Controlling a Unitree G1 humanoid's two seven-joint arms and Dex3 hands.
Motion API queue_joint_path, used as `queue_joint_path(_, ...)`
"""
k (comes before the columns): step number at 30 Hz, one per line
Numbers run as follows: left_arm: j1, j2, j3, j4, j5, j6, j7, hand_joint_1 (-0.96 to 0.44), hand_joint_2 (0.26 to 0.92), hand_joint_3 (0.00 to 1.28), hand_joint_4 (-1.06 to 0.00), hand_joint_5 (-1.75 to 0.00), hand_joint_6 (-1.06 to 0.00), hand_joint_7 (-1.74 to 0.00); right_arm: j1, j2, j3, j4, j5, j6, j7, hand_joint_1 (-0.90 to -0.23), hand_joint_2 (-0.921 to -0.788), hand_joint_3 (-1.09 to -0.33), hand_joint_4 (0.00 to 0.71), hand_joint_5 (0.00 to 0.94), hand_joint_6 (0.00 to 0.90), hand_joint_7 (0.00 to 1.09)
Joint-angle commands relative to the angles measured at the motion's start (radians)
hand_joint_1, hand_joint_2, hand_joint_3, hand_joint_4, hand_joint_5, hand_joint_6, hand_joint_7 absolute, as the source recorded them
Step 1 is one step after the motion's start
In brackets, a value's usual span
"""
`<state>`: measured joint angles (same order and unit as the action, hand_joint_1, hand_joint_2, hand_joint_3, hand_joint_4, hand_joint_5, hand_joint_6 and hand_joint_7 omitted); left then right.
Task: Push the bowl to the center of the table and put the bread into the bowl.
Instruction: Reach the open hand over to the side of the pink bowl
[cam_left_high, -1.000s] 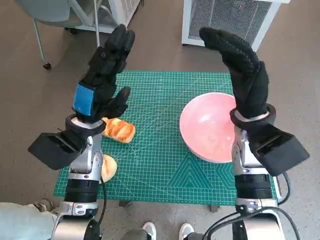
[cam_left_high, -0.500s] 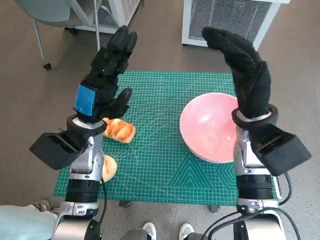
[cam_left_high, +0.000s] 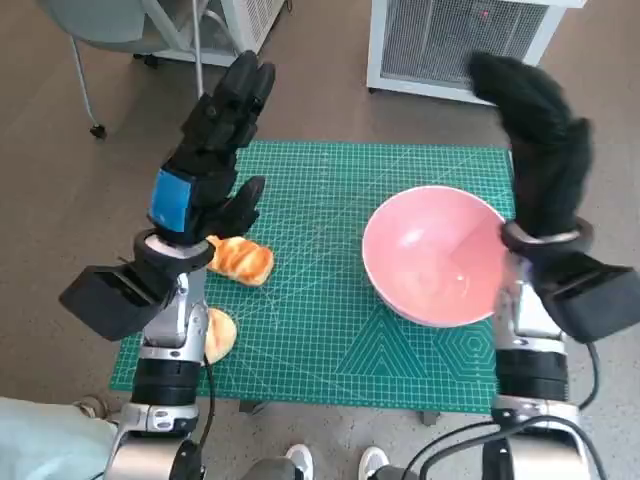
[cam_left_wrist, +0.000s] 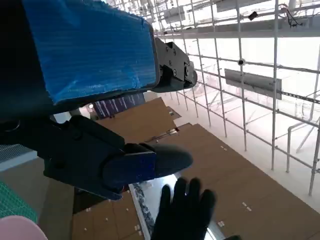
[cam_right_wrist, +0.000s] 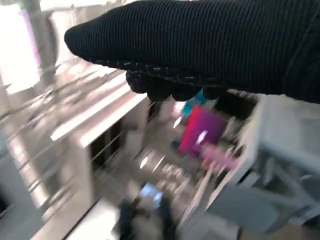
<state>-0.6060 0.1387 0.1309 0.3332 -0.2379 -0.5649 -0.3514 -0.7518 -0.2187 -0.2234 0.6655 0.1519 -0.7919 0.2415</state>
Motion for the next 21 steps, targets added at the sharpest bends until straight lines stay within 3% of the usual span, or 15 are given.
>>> queue_joint_path(1, 0.013, 0.001, 0.004, -0.011, -0.014, 0.007, -0.004, -0.68, 0.921, 0.50, -0.21, 0.00, -0.27, 0.00, 0.017, -0.030, -0.033, 0.146, -0.030, -0.027, -0.066, -0.654, -0.921, -0.814, 0.261, 0.007, -0.001, 0.64)
queue_joint_path(9, 0.013, -0.001, 0.003, -0.008, -0.016, 0.010, -0.003, -0.68, 0.921, 0.49, -0.21, 0.00, -0.26, 0.00, -0.006, -0.068, -0.049, 0.364, -0.072, -0.046, -0.171, -0.655, -0.921, -0.815, 0.262, 0.007, 0.004, 0.62)
queue_joint_path(17, 0.016, -0.003, 0.000, -0.013, -0.017, 0.011, -0.006, -0.69, 0.921, 0.49, -0.21, 0.00, -0.26, 0.00, -0.003, -0.082, -0.045, 0.478, -0.084, -0.004, -0.213, -0.650, -0.921, -0.826, 0.261, 0.005, 0.011, 0.61)
queue_joint_path(21, 0.016, -0.001, 0.003, -0.011, -0.024, 0.012, -0.012, -0.69, 0.921, 0.49, -0.21, 0.00, -0.26, 0.00, 0.001, -0.071, -0.051, 0.513, -0.074, 0.026, -0.217, -0.636, -0.921, -0.836, 0.258, 0.003, 0.009, 0.60)
